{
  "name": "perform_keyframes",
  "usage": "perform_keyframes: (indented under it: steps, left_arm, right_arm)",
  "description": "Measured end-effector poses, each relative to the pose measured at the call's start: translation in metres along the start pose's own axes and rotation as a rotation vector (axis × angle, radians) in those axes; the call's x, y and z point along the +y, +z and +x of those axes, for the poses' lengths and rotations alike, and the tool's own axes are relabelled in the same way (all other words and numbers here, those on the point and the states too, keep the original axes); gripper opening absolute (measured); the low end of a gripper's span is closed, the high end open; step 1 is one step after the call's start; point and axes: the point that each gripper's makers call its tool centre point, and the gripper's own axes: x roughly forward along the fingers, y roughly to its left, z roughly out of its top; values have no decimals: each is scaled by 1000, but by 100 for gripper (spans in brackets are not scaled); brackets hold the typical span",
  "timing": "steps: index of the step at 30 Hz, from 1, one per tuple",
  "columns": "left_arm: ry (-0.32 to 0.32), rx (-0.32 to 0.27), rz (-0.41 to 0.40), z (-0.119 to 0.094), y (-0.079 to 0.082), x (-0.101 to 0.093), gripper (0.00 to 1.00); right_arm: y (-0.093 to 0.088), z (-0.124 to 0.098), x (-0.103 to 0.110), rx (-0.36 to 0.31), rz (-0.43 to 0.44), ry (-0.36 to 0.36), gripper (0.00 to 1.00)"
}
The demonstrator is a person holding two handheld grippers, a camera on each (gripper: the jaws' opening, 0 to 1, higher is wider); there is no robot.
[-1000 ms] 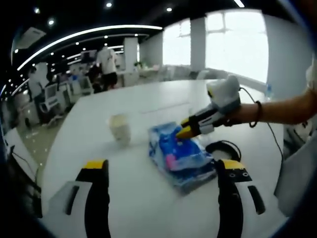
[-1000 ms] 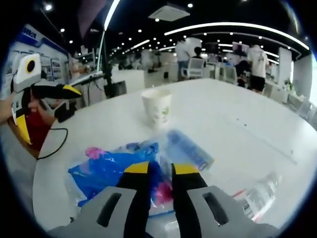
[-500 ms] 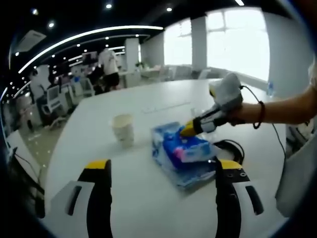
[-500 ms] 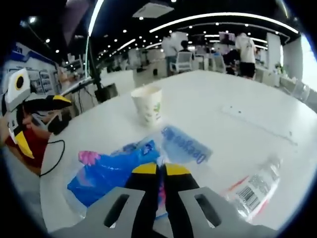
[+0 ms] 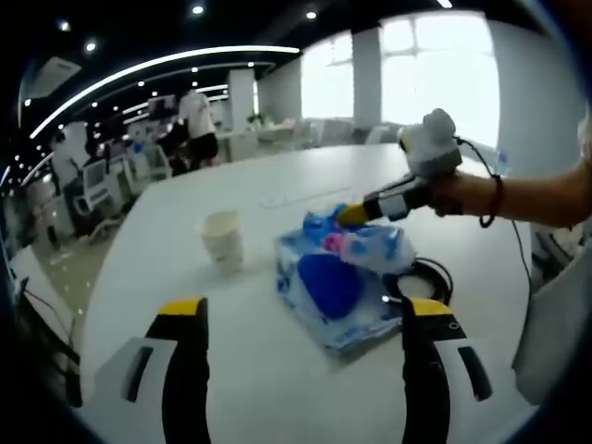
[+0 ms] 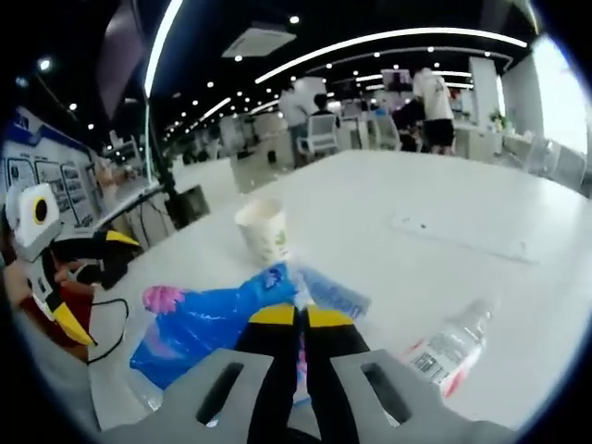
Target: Arrange the tabletop items into an orderly group along one side of the table until the central work area is clear of visible clutter.
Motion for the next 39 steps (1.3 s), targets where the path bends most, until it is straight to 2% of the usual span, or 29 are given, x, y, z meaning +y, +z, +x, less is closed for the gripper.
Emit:
perform_keyframes:
  steps: [12, 16, 18, 21, 34, 39]
  left_arm:
    - [-27, -8, 8, 5, 3, -10, 83]
    - [-43, 4, 19, 7, 0, -15, 83]
    - [-51, 2, 19, 8, 1, -17, 83]
    - [-52, 4, 22, 9, 0, -19, 84]
    - [-60, 13, 25, 12, -3, -21, 84]
    - [-59, -8, 7, 11, 0, -20, 85]
  right_arm:
    - [13, -38, -41, -30, -3, -99, 1]
    - [15, -51, -59, -34, -9, -142, 1]
    - [14, -59, -70, -34, 20, -178, 1]
    - [12, -68, -79, -30, 22, -189, 1]
    - [-9, -104, -133, 28, -29, -333, 1]
    - [-20, -114, -155, 49, -9, -383, 1]
